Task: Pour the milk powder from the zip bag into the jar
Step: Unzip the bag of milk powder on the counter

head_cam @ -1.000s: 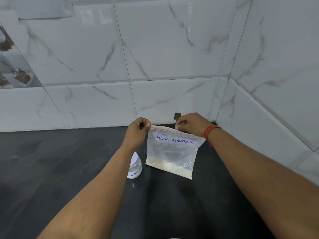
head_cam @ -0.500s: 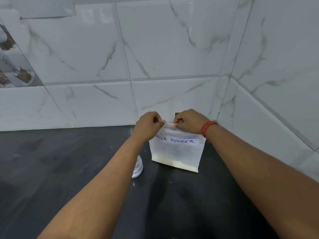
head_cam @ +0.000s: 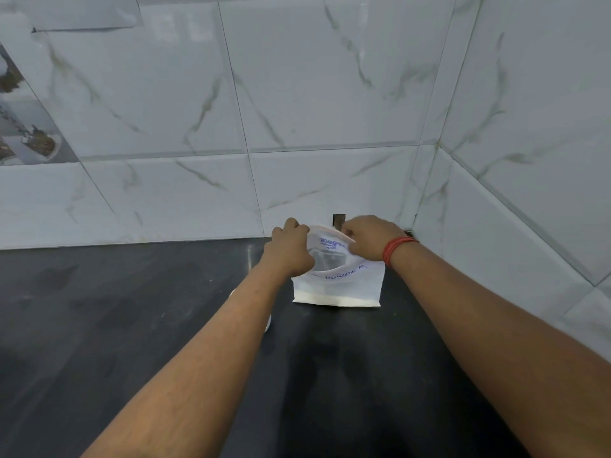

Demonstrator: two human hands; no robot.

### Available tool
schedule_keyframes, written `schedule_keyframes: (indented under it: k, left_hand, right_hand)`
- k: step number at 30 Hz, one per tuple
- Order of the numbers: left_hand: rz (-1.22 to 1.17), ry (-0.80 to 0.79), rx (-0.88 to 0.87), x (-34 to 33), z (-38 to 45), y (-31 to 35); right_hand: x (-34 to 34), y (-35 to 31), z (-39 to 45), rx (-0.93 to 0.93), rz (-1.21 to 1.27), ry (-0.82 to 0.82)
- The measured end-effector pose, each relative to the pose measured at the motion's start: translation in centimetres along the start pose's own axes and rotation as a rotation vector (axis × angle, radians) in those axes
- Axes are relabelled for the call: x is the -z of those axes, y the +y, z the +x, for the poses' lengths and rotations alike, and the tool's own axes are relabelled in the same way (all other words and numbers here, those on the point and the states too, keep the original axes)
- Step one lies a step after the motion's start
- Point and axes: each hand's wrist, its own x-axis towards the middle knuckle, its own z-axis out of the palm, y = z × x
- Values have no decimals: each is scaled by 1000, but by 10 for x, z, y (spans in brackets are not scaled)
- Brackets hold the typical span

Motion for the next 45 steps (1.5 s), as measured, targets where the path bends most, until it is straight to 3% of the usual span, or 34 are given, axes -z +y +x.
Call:
schedule_keyframes:
  k: [2, 3, 8, 11, 15, 20, 25, 35, 41, 45]
  left_hand:
    - [-46, -7, 10, -2, -1, -1]
    - [-73, 5, 9, -3, -2, 0]
    - [-172, 190, -37, -2, -3, 5]
    - [-151, 221, -46, -5, -5, 3]
    - [-161, 187, -42, -14, -6, 1]
    - [-222, 99, 18, -12, 5, -2]
    - [-224, 31, 69, 3, 27, 0]
    - [-192, 395, -105, -24, 20, -17]
    - [-142, 200, -28, -105, -30, -30]
    - [-144, 157, 24, -131, -51, -31]
  right_hand:
    - [3, 9, -2, -111, -53, -140]
    - [6, 13, -3, -173, -8, -127]
    - [0, 17, -7, -300, 382, 305]
    - [-12, 14, -11, -280, 624, 337]
    - [-21, 15, -13, -269, 599, 409]
    - [-21, 14, -5, -283, 578, 299]
    - [-12, 10, 16, -291, 537, 292]
    - [-43, 12, 8, -171, 582, 455]
    - [-124, 18, -39, -252, 521, 238]
    - [-155, 20, -62, -293, 492, 158]
